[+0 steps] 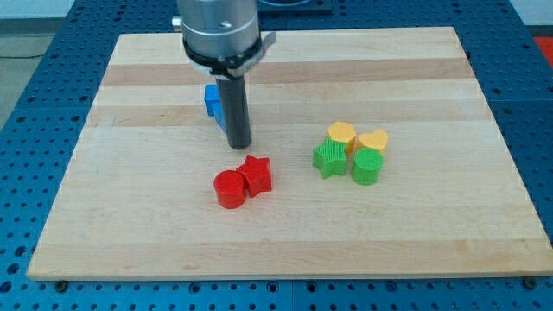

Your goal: Move the yellow blocks to the right of the blue blocks

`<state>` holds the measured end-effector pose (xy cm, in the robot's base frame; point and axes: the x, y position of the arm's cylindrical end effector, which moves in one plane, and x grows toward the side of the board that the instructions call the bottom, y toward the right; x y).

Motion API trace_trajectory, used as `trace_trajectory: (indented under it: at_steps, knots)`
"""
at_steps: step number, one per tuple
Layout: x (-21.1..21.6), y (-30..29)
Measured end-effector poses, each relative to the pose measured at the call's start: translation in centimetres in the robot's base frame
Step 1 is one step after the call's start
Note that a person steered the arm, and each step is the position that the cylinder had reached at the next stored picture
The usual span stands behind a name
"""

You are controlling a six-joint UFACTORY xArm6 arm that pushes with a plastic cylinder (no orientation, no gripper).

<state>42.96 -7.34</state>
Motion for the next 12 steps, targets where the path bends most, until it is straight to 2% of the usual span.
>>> trace_trajectory:
  at_steps: [1,2,3,5,6,7,8,12]
  knots:
    - [-2.0,-0.5]
    - [-2.3,-0.6]
    - [-3.4,5.1]
    - [-4.0,24.7]
    - [-0.1,30.3]
    - [5.4,28.9]
    - [6.5,24.6]
    - [3.1,15.1]
